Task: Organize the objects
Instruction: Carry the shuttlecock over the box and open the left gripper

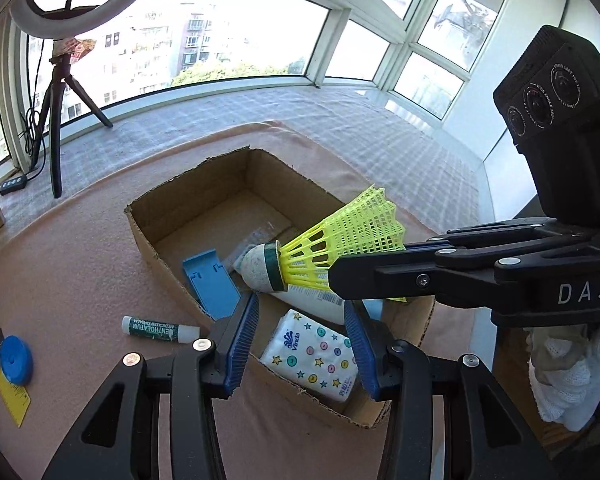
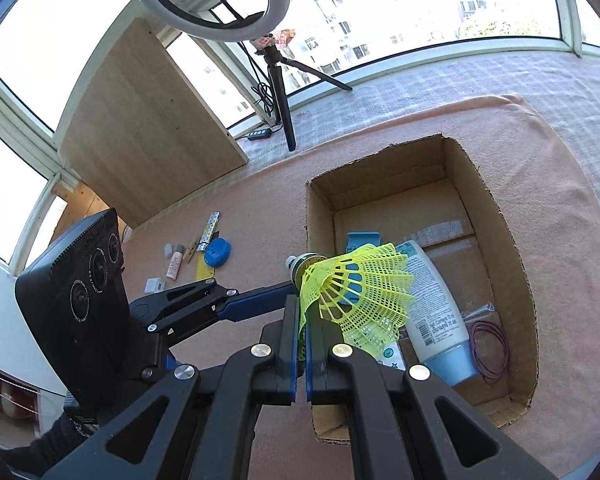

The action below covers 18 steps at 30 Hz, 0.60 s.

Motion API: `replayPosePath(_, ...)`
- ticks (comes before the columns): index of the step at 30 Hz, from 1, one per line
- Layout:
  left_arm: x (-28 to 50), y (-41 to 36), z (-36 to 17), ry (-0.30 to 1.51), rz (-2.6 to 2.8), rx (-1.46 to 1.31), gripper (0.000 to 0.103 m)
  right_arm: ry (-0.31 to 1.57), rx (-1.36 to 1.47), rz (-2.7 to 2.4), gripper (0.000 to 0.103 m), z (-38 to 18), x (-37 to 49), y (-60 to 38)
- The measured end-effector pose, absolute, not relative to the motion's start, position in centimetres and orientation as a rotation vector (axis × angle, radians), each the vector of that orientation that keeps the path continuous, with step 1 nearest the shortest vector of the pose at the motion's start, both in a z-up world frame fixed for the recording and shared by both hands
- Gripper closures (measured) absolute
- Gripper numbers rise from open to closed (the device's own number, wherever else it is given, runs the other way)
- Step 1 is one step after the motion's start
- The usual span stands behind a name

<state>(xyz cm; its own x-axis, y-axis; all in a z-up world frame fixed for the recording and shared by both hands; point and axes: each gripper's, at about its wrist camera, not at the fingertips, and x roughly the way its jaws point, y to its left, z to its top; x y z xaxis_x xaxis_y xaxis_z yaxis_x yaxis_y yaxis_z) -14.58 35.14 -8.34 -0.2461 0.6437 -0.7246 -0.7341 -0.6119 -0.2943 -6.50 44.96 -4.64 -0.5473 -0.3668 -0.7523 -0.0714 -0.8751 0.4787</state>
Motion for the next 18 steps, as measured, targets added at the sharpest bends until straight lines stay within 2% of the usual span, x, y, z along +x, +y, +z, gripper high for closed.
replayPosePath(2,-14.3,35.6,-8.2,0.144,1.96,-1.076,0.053,-0.695,1.394,-2.537,0.097,-4.6,-6.0,45.4)
replayPosePath(3,-14.2,35.8,-8.2,0.149,1.963,-1.087,0.041,-0.687,1.395,-2.555,0.094,-4.5,-5.8,45.6)
replayPosePath(4,-14.1,35.7,-8.2,0.149,1.966,-1.101,0.025,-0.674,1.404,-2.576,0.077,-4.4,-5.6,45.7)
replayPosePath(5,-14.1,35.7,-8.3,0.144,1.968,-1.109,0.021,-0.663,1.415,-2.597,0.063,-4.4,-5.4,45.8)
replayPosePath(6,-14.0,35.6,-8.3,0.14,1.969,-1.11,0.021,-0.648,1.425,-2.635,0.038,-4.4,-5.3,46.1)
replayPosePath(7,-13.8,35.3,-8.3,0.142,1.971,-1.113,0.021,-0.632,1.421,-2.677,0.034,-4.2,-5.0,46.2)
replayPosePath(18,-14.2,31.3,-8.6,0.099,2.028,-1.135,0.021,-0.672,1.414,-2.708,0.034,-4.5,-4.5,46.2)
